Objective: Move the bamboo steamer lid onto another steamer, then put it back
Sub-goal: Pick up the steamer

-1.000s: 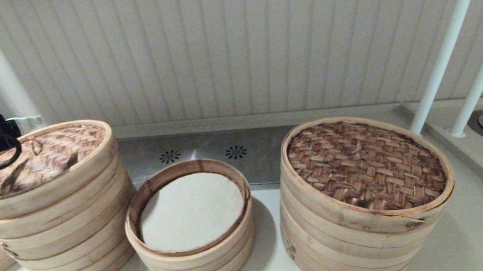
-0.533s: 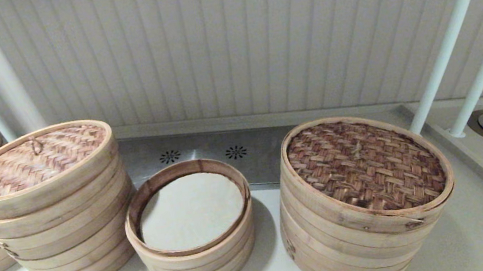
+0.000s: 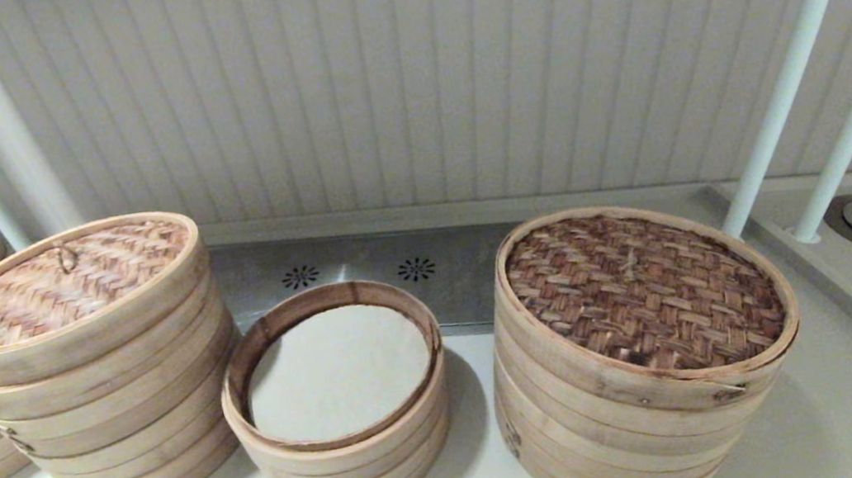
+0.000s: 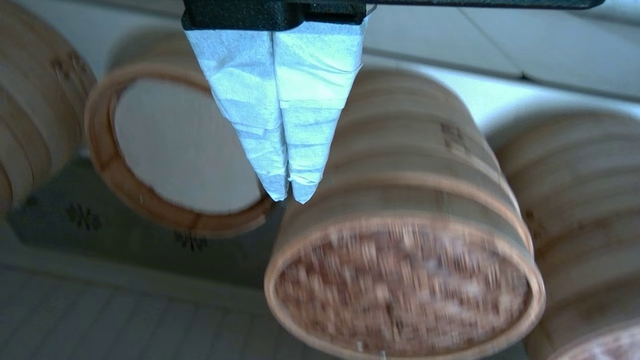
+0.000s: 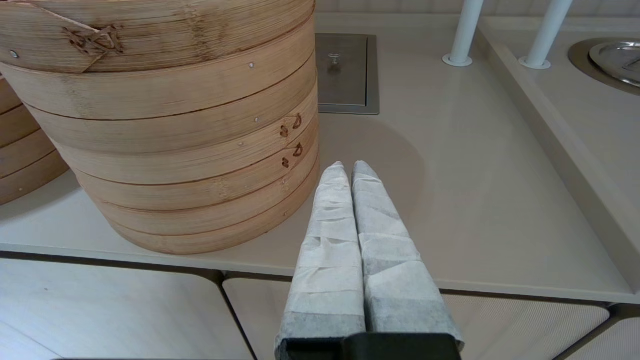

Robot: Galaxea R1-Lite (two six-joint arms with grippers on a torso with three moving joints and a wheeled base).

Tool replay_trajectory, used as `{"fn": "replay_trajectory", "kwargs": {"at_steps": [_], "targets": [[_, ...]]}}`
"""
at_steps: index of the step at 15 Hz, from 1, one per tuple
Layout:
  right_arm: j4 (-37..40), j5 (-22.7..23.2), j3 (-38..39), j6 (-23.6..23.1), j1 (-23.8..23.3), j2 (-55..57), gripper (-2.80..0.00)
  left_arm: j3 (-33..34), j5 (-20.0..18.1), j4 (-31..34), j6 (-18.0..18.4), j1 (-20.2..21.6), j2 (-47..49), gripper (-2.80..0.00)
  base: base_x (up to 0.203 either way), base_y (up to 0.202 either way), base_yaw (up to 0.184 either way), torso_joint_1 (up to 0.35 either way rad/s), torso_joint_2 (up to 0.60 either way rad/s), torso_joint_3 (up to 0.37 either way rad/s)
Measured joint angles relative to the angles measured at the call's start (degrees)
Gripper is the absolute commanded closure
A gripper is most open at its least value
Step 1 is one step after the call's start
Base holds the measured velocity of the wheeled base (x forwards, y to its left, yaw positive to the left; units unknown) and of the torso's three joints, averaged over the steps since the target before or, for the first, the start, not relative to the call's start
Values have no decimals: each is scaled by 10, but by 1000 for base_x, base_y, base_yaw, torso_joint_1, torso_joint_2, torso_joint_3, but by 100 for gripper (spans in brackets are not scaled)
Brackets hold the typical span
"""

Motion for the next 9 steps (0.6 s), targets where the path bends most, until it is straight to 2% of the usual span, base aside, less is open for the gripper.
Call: {"fn": "replay_trajectory", "kwargs": {"at_steps": [5, 9], "targets": [[0, 0, 0, 0, 0, 0, 0, 133, 3, 23, 17, -20, -137, 0, 0, 0, 0, 0, 0, 0], [0, 0, 0, 0, 0, 0, 0, 186, 19, 70, 22, -47, -246, 0, 0, 0, 0, 0, 0, 0]]}}
